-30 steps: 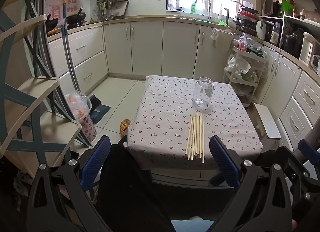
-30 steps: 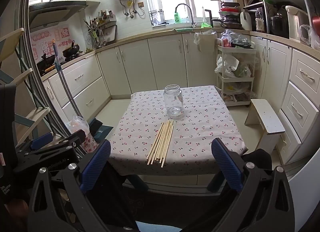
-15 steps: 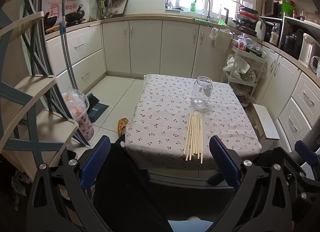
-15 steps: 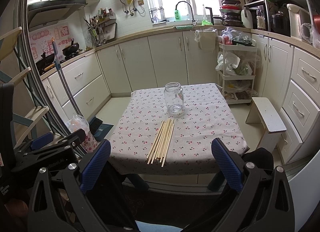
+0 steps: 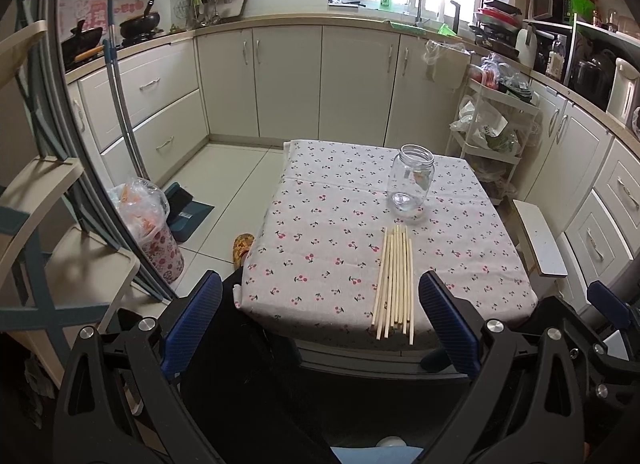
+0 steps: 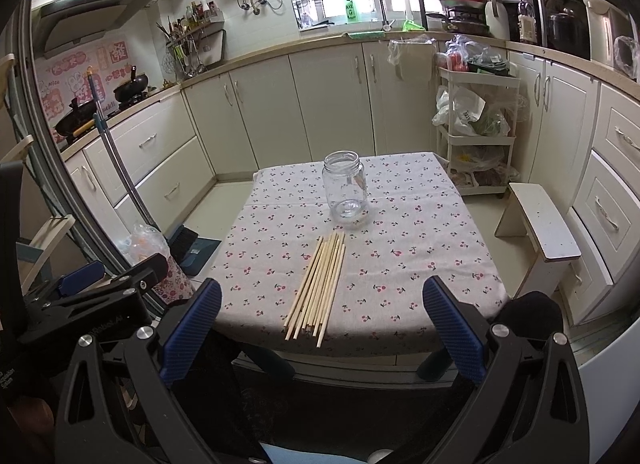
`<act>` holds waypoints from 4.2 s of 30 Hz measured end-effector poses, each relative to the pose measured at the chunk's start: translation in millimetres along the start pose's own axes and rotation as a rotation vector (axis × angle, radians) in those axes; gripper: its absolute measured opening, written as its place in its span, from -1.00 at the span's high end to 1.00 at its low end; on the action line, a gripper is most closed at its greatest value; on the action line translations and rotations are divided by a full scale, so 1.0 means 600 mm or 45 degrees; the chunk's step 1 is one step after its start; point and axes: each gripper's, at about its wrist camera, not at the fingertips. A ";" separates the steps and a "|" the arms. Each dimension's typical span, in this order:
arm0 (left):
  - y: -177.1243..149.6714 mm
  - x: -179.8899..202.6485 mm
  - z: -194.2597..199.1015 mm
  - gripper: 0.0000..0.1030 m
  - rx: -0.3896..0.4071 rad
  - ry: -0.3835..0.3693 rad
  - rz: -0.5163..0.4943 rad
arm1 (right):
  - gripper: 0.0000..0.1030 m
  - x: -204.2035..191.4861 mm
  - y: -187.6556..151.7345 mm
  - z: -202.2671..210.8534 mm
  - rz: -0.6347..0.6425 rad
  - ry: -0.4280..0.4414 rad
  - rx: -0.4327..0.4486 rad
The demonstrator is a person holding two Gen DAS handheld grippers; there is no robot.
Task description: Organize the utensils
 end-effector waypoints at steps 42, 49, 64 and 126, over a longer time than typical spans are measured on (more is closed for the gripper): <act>0.011 0.028 -0.314 -0.85 -0.262 0.011 -0.017 | -0.13 0.060 -0.009 -0.311 -0.042 -0.001 -0.283; -0.002 0.050 -0.382 -0.85 -0.310 0.012 -0.044 | 0.22 0.068 -0.041 -0.398 -0.015 -0.001 -0.407; -0.031 0.084 -0.448 -0.85 -0.389 -0.018 -0.120 | 0.29 0.061 -0.069 -0.465 0.158 -0.059 -0.452; 0.002 0.134 -0.554 0.91 -0.479 -0.312 -0.201 | 0.88 0.129 -0.032 -0.511 0.117 0.064 -0.487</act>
Point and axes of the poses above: each gripper's, at about its wrist camera, not at the fingertips, and z roughly against the way its jaws point, x to its right, y to its top, and after that the axes turned 5 degrees about x, right-handed
